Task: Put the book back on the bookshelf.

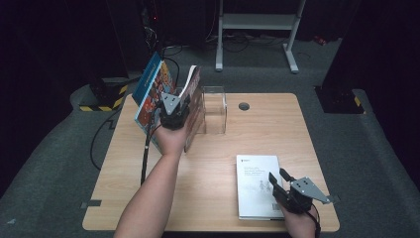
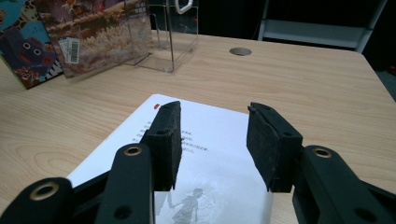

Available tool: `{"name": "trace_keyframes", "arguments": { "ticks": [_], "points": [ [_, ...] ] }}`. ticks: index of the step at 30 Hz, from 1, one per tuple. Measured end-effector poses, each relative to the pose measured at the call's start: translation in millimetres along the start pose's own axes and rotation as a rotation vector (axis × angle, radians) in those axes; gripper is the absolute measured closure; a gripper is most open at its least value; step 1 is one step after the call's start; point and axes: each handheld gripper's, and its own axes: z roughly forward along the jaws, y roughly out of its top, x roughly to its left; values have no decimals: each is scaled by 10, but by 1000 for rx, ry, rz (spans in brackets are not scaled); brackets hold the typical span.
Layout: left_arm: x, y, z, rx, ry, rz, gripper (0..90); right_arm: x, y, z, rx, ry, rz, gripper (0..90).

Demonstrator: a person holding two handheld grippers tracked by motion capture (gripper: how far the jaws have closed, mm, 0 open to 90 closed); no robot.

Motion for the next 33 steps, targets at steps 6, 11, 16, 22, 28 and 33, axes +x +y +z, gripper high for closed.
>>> {"name": "trace_keyframes", "arguments": {
  "ticks": [6,11,16,22,28,33],
  "points": [
    [-16,38,57,-12,5,-5,840,7,0,0,-1,0,0,551],
    [-36,65,123,-12,17,-4,840,8,2,-1,-1,-1,0,552],
    [-43,86,177,-17,24,-9,840,-3,2,0,-5,-2,-2,553],
    [-70,99,248,-13,39,0,840,8,3,-4,-4,-1,0,555],
    [-61,128,306,-10,59,8,840,-3,0,-8,-6,-3,1,557],
    [-38,144,307,-24,78,1,840,-8,-2,-10,-4,-3,0,559]
  ]
}}
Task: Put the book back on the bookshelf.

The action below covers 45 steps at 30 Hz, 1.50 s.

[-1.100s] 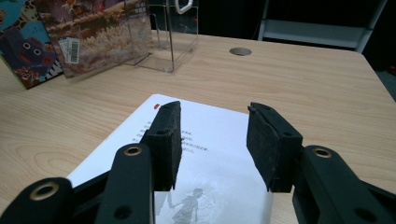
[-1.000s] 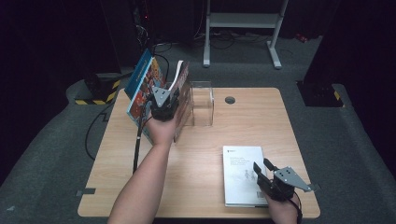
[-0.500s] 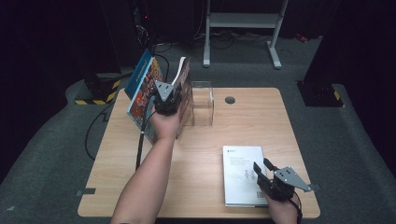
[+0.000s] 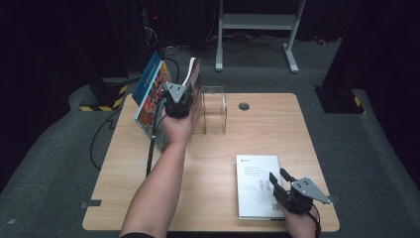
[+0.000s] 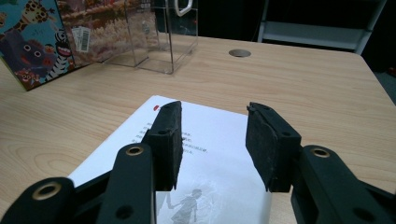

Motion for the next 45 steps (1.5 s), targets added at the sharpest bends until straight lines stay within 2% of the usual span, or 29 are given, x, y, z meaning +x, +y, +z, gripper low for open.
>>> {"name": "trace_keyframes", "arguments": {
  "ticks": [12,24,39,45],
  "points": [
    [-111,-3,109,-8,-5,5,839,-6,0,-5,-4,0,2,560],
    [-116,-94,166,-7,-2,-25,838,-4,-6,-8,-2,1,2,562],
    [22,-107,112,32,11,-26,826,24,-14,-3,4,3,-12,556],
    [56,-85,109,61,25,6,797,39,-16,2,4,5,-15,552]
  ]
}}
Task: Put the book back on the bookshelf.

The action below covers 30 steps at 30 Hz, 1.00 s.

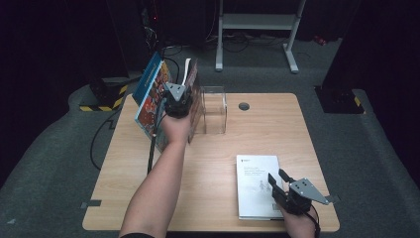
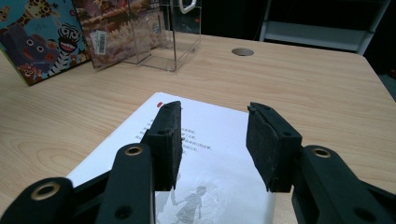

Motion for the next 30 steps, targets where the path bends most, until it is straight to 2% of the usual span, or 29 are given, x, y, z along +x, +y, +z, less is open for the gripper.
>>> {"name": "trace_keyframes", "arguments": {
  "ticks": [8,16,20,25,30],
  "points": [
    [80,-61,40,82,-24,-3,747,9,-12,10,-3,4,-4,549],
    [135,-35,-12,81,-9,5,729,16,-18,18,6,1,-8,549],
    [175,10,-56,79,6,-7,720,36,-20,24,5,4,-14,548],
    [220,22,-71,101,30,-27,701,65,-9,29,2,9,-21,548],
    [246,32,-84,116,37,-36,668,14,-13,21,4,-1,0,548]
  ]
}}
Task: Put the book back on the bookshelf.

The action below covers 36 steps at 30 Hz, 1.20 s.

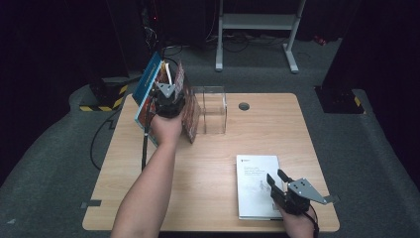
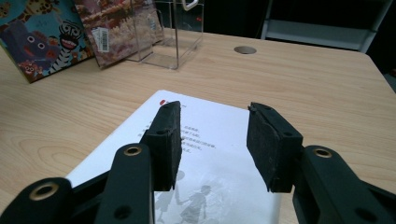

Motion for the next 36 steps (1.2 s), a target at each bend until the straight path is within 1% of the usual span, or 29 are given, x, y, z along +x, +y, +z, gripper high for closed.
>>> {"name": "trace_keyframes", "arguments": {
  "ticks": [2,9,11,18,21,24,25,27,36],
  "points": [
    [8,1,-6,7,8,-2,652,-6,3,-6,-3,2,1,549],
    [18,22,-19,15,6,-11,610,8,10,-7,-6,5,-6,549],
    [23,42,-29,16,10,-13,597,9,9,-4,-6,6,-5,550],
    [45,98,-54,30,8,-7,573,12,10,-5,-3,6,-7,552],
    [51,102,-61,30,11,-4,552,9,11,-6,-3,4,-10,553],
    [63,100,-77,27,11,1,551,15,6,-1,-2,4,-14,554],
    [79,101,-90,19,10,1,551,17,6,-1,2,2,-14,554],
    [97,107,-108,11,9,-11,551,25,4,5,3,5,-18,554],
    [119,131,-151,-2,3,-25,562,37,2,16,9,11,-18,553]
  ]
}}
